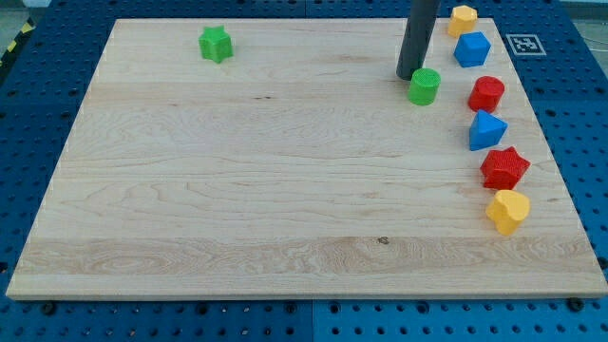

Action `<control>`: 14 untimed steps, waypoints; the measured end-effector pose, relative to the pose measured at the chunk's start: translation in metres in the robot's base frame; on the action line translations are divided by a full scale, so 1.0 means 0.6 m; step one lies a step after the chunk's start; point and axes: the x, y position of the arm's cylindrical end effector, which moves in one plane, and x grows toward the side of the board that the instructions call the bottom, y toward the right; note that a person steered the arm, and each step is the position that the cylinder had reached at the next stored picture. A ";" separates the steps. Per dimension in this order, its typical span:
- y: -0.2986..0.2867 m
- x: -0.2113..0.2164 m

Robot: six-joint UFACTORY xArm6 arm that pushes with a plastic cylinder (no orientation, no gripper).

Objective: Push the green circle to the bottom of the blue cube

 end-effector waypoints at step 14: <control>0.006 0.088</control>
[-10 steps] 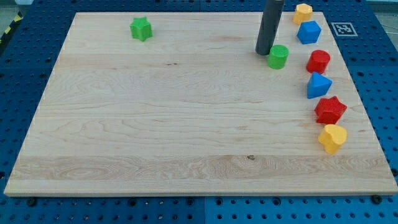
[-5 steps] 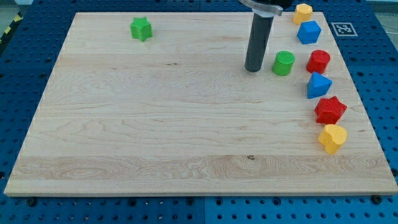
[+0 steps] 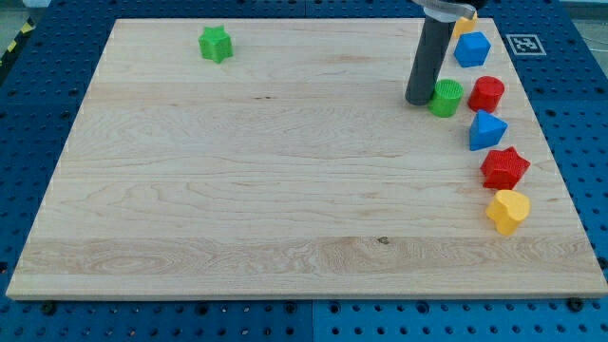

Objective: Push the green circle to the bottom of the blue cube

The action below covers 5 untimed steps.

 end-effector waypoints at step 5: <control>-0.001 0.064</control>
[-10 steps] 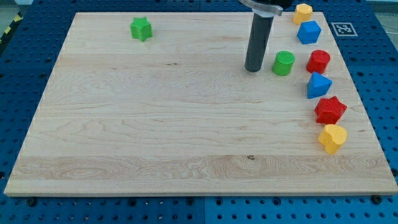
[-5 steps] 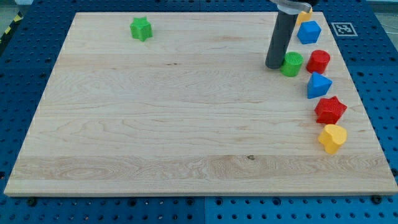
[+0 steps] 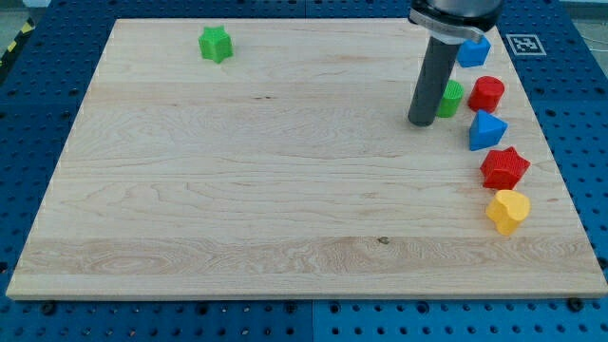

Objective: Push the green circle to the bottom of the blue cube

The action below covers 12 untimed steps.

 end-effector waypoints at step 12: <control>0.072 -0.102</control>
